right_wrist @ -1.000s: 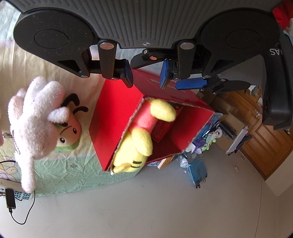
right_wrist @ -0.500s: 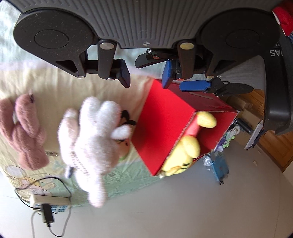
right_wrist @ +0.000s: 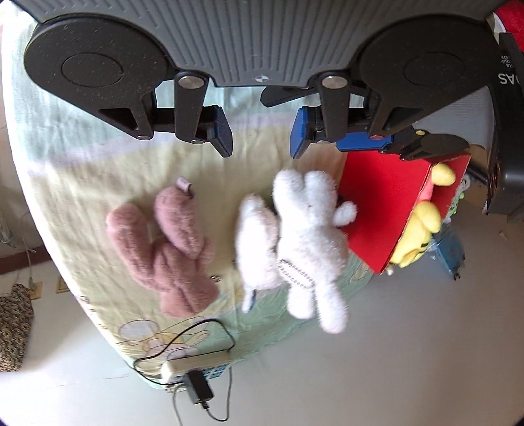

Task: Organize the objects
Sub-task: 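Move the right gripper back toward the pink teddy bear, then grasp the pink teddy bear with the right gripper and lift it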

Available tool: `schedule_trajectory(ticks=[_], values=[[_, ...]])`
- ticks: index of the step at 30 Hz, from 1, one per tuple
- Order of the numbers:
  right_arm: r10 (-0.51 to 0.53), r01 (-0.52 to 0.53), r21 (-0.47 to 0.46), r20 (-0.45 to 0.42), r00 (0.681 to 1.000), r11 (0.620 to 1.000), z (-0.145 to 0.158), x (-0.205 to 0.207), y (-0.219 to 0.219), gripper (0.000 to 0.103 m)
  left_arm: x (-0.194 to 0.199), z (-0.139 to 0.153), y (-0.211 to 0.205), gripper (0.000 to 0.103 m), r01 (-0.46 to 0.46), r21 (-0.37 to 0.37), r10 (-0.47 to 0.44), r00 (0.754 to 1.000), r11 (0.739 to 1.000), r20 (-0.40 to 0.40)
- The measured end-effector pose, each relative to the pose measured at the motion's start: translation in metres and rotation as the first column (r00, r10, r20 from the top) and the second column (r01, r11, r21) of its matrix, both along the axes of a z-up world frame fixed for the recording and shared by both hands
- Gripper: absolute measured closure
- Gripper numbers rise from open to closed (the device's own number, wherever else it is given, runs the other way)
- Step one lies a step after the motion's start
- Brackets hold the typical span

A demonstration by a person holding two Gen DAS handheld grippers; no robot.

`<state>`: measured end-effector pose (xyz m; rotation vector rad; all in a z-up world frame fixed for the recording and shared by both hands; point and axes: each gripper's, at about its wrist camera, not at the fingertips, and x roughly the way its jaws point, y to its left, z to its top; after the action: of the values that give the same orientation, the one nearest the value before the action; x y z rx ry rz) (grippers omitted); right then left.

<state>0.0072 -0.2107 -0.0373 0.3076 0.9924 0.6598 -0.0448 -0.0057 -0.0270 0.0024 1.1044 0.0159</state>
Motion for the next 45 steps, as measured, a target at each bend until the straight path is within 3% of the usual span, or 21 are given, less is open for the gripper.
schedule_trajectory(ticks=[4, 10, 16, 32, 37, 45], values=[[-0.095, 0.095, -0.005, -0.008, 0.995, 0.995, -0.003, 0.014, -0.028, 0.06, 0.018, -0.003, -0.016, 0.008, 0.04, -0.02, -0.04, 0.999, 0.999, 0.001], [-0.19, 0.19, 0.015, -0.007, 0.982, 0.982, -0.004, 0.044, -0.059, 0.059, 0.06, -0.003, -0.025, 0.008, 0.042, -0.133, -0.04, 0.999, 0.99, 0.016], [-0.217, 0.218, 0.045, -0.02, 0.976, 0.975, -0.01, 0.083, -0.069, 0.059, 0.1, -0.01, -0.034, 0.008, 0.03, -0.136, -0.026, 0.999, 0.99, 0.036], [-0.138, 0.172, 0.165, -0.195, 0.971, 0.971, -0.057, 0.153, -0.056, 0.057, 0.145, -0.034, -0.03, 0.008, 0.027, -0.159, -0.022, 0.999, 0.987, 0.034], [-0.105, 0.143, 0.189, -0.195, 0.975, 0.972, -0.062, 0.164, -0.044, 0.045, 0.151, -0.037, -0.03, 0.008, 0.034, -0.169, -0.028, 0.999, 0.985, 0.039], [-0.081, 0.123, 0.198, -0.204, 0.975, 0.972, -0.066, 0.158, -0.048, 0.054, 0.154, -0.039, -0.029, 0.006, 0.054, -0.173, -0.046, 0.998, 0.983, 0.047]])
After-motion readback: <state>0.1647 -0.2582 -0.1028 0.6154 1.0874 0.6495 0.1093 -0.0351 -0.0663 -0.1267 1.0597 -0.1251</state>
